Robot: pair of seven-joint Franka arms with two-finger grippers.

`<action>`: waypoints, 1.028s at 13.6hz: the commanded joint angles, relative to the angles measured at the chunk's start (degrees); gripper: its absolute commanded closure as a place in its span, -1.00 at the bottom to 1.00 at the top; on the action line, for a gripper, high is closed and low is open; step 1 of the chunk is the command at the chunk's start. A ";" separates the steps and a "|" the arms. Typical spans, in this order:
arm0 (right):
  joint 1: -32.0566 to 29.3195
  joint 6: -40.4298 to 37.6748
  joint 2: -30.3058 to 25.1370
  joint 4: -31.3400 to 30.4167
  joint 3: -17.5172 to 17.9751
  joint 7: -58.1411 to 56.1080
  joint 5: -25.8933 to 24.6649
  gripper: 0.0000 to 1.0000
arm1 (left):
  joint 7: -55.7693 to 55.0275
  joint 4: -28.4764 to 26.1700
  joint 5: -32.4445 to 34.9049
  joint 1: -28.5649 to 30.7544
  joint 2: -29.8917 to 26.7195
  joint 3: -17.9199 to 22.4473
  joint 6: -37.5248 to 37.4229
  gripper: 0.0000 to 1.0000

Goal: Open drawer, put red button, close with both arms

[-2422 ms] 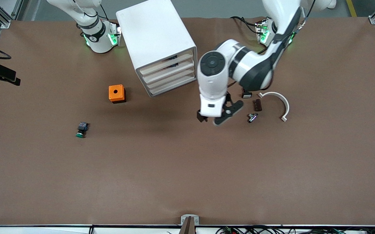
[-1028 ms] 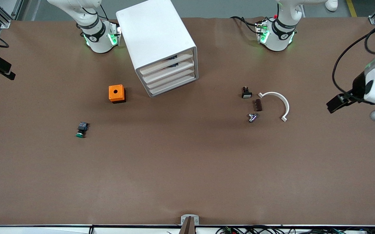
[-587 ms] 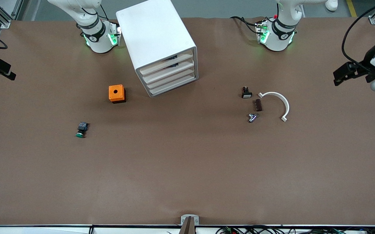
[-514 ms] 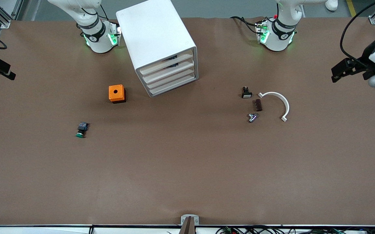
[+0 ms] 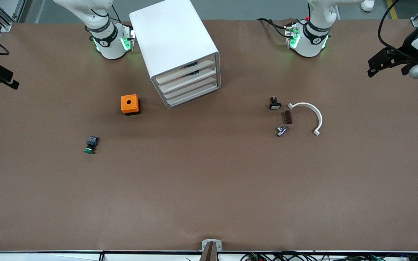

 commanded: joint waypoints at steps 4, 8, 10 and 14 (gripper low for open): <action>-0.75 0.47 -1.28 -1.31 0.67 -0.11 -0.92 -1.00 | 1.80 -3.25 -0.45 0.29 -3.80 -1.23 0.47 -1.00; -0.75 0.47 -1.28 -1.22 0.67 -0.11 -0.92 -1.00 | 1.80 -3.26 -0.02 0.30 -4.16 -1.23 0.30 -1.00; -0.75 0.64 -1.28 -1.22 0.67 -0.37 -1.01 -1.00 | 1.89 -3.35 0.07 0.38 -4.16 -1.76 0.21 -1.00; -0.58 1.26 -1.28 -0.87 0.93 -0.72 -2.59 -1.00 | 0.31 -2.12 -0.10 0.38 -3.10 -1.76 -0.06 -1.00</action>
